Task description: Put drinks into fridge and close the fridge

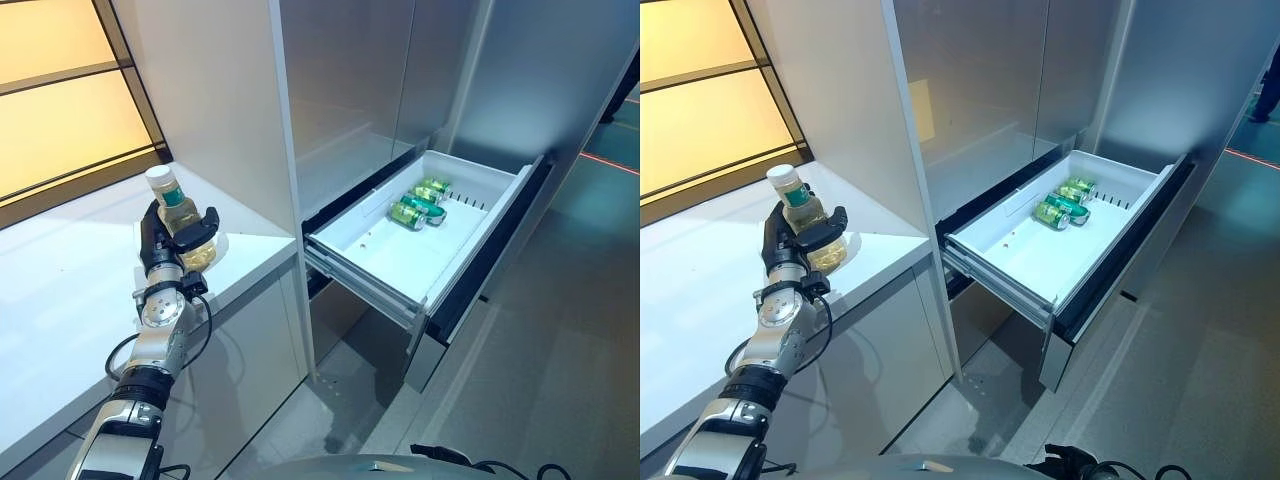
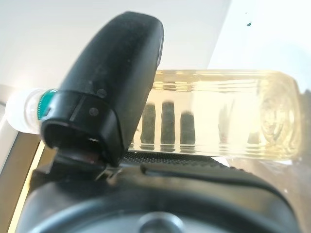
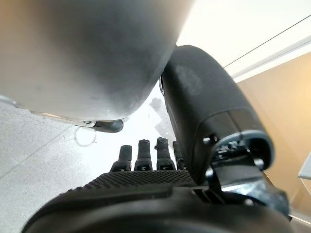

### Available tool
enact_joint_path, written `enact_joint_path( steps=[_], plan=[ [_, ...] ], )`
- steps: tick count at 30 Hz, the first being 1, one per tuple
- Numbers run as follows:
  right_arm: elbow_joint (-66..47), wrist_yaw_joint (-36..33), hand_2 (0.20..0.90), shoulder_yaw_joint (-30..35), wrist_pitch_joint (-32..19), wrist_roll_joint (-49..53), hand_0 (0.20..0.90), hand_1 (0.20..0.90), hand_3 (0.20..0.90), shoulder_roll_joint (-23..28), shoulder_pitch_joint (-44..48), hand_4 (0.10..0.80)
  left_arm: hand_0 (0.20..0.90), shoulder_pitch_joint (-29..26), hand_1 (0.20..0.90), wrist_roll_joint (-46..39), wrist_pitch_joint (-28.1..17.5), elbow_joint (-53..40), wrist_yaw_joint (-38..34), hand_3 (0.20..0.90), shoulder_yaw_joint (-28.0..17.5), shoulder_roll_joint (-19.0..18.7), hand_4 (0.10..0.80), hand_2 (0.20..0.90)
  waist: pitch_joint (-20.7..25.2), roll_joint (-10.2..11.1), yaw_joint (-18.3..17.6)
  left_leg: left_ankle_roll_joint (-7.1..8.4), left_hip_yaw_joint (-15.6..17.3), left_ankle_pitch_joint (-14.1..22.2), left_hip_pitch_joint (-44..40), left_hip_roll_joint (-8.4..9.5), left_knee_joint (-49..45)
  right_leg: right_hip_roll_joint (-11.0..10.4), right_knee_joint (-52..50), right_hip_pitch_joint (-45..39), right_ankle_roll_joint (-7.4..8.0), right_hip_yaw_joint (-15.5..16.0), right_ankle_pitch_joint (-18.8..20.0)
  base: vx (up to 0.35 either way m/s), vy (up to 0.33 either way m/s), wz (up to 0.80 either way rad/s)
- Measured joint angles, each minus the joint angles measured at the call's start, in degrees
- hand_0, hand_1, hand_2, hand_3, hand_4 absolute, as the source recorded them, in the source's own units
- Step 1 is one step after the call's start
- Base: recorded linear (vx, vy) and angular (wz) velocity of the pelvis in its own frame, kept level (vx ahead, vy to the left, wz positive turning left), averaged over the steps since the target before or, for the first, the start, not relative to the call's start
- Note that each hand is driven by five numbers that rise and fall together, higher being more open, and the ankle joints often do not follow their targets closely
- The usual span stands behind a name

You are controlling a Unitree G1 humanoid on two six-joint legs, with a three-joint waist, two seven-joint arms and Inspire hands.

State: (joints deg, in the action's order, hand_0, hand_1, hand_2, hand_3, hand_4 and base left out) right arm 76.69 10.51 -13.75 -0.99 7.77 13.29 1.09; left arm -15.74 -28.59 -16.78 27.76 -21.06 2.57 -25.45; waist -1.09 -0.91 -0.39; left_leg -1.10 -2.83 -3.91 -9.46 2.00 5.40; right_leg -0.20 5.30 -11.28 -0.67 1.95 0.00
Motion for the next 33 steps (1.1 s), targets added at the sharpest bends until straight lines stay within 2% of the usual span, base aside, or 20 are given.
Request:
enact_joint_path(
  steps=[5, 30, 31, 32, 33],
  plan=[
    [0.7, 0.0, 0.9, 0.0, -0.5, 0.0, 0.9, 0.9, 0.9, -0.1, 0.1, 0.8, 0.9, 0.0, 0.9, 0.1, -1.8, -0.1, -0.1, 0.9, -0.1, 0.0, 0.8, 0.9, 0.0, 0.0, 0.0, 0.0, 0.0, 0.0, 0.0, 0.0, 0.0, 0.0, 0.2, 0.0, 0.0, 0.1, 0.0, 0.0, 0.0, 0.0],
    [1.9, 0.0, 0.9, 0.0, -1.5, 0.0, 0.9, 0.9, 0.9, -0.2, 0.8, 0.8, 0.9, 0.0, 0.9, 1.6, -1.9, -1.2, -0.6, 0.9, -0.1, 0.0, 0.8, 0.9, -0.3, 0.1, 0.1, 0.0, 0.0, 0.0, 0.0, 0.0, 0.0, 0.0, 0.2, -0.1, 0.01, 0.1, 0.0, 0.0, 0.0, 0.0],
    [2.0, 0.0, 0.9, 0.0, -1.6, 0.0, 0.9, 0.9, 0.9, -0.2, 0.8, 0.8, 0.782, 0.0, 0.782, 1.6, -1.9, -1.3, -0.6, 0.763, -0.1, 0.0, 0.663, 0.782, -0.4, 0.1, 0.1, 0.0, 0.0, 0.0, 0.0, 0.0, 0.0, 0.0, 0.2, -0.1, 0.01, 0.1, 0.0, 0.0, 0.0, 0.0],
    [2.0, 0.0, 0.9, 0.0, -1.6, 0.0, 0.9, 0.9, 0.9, -0.2, 0.7, 0.8, 0.592, 0.0, 0.592, 1.6, -1.9, -1.3, -0.6, 0.54, -0.1, 0.0, 0.44, 0.592, -0.4, 0.1, 0.1, 0.0, 0.0, 0.0, 0.0, 0.0, 0.0, 0.0, 0.2, -0.1, 0.01, 0.2, 0.0, 0.0, 0.0, 0.0],
    [2.0, 0.0, 0.9, 0.0, -1.6, 0.0, 0.9, 0.9, 0.9, -0.2, 0.8, 0.8, 0.469, 0.0, 0.469, 1.6, -1.9, -1.3, -0.5, 0.398, -0.1, 0.0, 0.298, 0.469, -0.4, 0.1, 0.1, 0.0, 0.0, 0.0, 0.0, 0.0, 0.0, 0.0, 0.2, -0.1, 0.01, 0.2, 0.0, 0.0, 0.0, 0.0]
  ],
)
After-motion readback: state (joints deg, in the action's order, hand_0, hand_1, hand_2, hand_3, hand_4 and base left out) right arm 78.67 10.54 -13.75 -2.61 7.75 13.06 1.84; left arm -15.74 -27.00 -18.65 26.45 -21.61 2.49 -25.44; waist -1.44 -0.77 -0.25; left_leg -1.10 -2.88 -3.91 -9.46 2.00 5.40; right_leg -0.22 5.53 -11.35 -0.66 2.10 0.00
